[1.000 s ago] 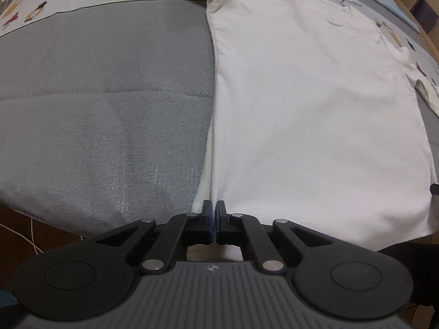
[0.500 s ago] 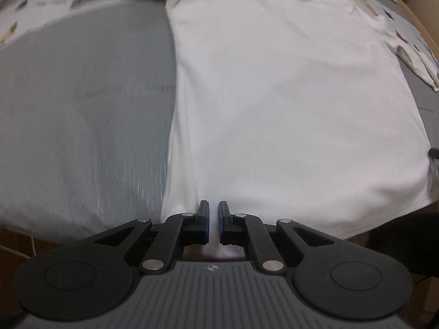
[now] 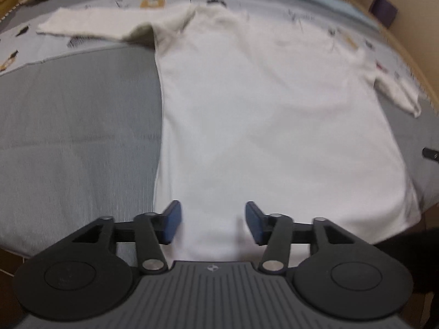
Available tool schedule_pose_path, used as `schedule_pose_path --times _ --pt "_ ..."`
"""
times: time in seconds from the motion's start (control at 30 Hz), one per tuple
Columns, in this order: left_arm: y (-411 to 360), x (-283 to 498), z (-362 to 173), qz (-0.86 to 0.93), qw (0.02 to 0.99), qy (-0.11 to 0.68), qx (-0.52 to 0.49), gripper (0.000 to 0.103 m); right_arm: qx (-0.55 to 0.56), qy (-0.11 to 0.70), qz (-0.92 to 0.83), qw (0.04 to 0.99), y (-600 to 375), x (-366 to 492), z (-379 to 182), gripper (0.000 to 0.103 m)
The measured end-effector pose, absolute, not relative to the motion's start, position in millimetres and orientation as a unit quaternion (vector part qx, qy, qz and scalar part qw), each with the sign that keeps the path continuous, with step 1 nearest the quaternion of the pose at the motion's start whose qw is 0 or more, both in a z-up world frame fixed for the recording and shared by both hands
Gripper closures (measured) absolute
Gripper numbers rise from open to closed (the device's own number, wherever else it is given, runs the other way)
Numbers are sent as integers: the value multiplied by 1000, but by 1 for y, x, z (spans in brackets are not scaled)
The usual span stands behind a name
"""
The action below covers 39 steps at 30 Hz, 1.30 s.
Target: Fold small clothes
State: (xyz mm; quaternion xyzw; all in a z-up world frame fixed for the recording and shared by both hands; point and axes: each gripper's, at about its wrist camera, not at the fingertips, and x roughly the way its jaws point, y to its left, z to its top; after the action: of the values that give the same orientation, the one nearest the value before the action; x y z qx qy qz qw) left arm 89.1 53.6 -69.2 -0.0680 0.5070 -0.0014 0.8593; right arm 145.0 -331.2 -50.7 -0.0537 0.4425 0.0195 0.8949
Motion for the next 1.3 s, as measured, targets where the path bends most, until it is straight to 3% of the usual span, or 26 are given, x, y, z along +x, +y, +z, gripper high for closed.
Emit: schedule_pose_path --times 0.13,0.27,0.37,0.63,0.77,1.3 --pt "56 88 -57 -8 873 482 -70 32 -24 348 23 937 -333 138 -7 88" --pt "53 90 -46 -11 895 442 -60 24 2 287 32 957 -343 138 32 72" --pt "47 86 -34 -9 911 408 -57 21 14 265 35 964 -349 144 50 70" --pt "34 84 -15 13 941 339 -20 19 75 259 41 962 -356 144 43 69" --pt "33 91 -12 19 942 334 -23 19 75 263 73 959 -345 147 41 57" --pt "27 116 2 41 952 299 -60 19 71 257 103 958 -318 163 31 57"
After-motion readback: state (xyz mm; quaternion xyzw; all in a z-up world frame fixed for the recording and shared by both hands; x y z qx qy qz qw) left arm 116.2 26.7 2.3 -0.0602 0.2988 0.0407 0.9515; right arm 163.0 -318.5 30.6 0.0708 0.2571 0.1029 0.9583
